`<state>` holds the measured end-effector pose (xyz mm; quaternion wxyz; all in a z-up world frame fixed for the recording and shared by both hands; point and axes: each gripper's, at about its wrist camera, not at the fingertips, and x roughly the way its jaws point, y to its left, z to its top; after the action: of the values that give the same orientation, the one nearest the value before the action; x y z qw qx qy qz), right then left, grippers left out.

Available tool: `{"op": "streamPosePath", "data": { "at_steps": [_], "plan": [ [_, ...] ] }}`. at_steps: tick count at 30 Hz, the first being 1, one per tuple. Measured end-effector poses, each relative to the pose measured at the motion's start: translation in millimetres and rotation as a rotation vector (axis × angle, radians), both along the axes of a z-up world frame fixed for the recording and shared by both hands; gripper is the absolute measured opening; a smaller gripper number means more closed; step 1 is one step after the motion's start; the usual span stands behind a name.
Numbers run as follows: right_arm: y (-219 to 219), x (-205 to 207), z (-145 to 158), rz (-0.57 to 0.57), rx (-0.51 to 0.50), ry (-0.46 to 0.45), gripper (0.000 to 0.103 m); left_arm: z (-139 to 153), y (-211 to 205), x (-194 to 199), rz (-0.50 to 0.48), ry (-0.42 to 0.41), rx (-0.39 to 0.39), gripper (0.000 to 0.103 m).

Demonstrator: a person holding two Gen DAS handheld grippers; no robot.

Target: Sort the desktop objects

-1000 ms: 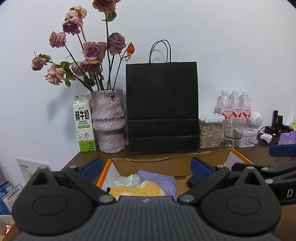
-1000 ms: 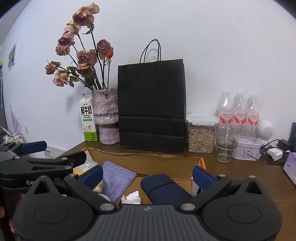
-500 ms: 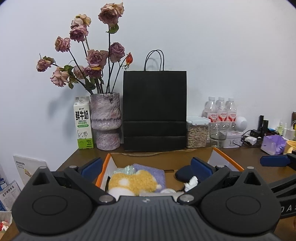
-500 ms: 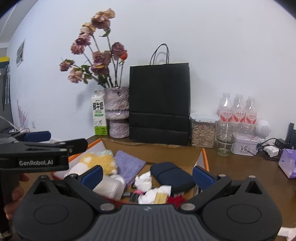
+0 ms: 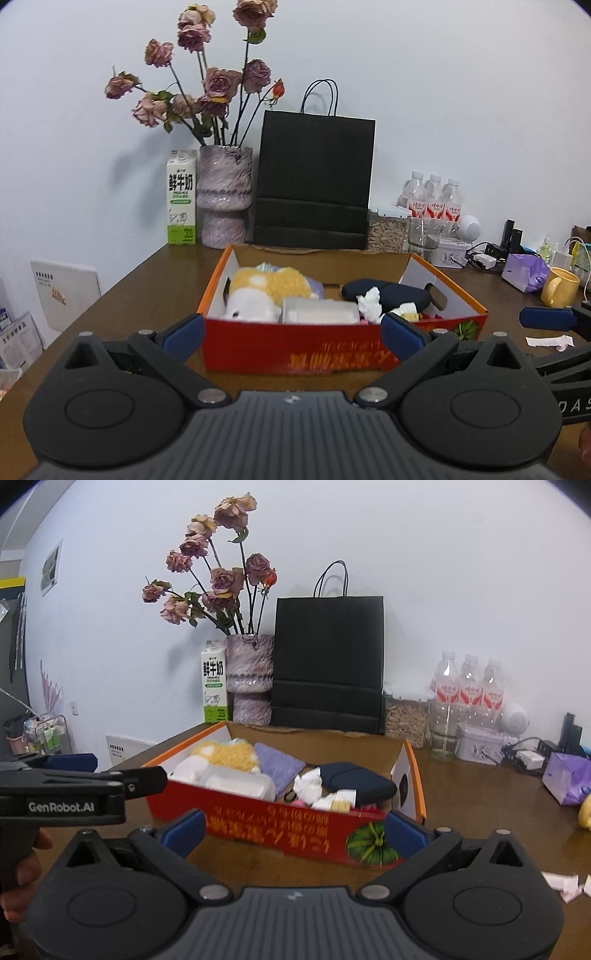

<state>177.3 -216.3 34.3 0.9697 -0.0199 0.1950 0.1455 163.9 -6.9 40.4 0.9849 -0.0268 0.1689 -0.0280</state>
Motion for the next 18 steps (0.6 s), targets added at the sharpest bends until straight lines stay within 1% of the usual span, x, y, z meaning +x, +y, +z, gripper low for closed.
{"op": "streamPosePath", "data": {
  "at_steps": [4,8,12,18],
  "plan": [
    [-1.6,-15.5,-7.2,-0.014,0.007,0.014,0.103,-8.9,1.8,-13.5,0.005,0.029,-0.003,0.103],
    [-4.3,-28.1,-14.9,-0.035,0.007,0.024,0.103,-18.4,2.1,-22.6,0.015,0.078,0.004,0.103],
    [-6.7,-38.7,-21.3,-0.047,0.012,0.027,0.103,-23.9,2.6,-34.6,0.011,0.086,0.01,0.103],
    [-6.9,-49.5,-25.8,-0.053,0.019,0.036,0.103,-31.3,-2.3,-40.9,0.001,0.111,0.03,0.103]
  ]
}}
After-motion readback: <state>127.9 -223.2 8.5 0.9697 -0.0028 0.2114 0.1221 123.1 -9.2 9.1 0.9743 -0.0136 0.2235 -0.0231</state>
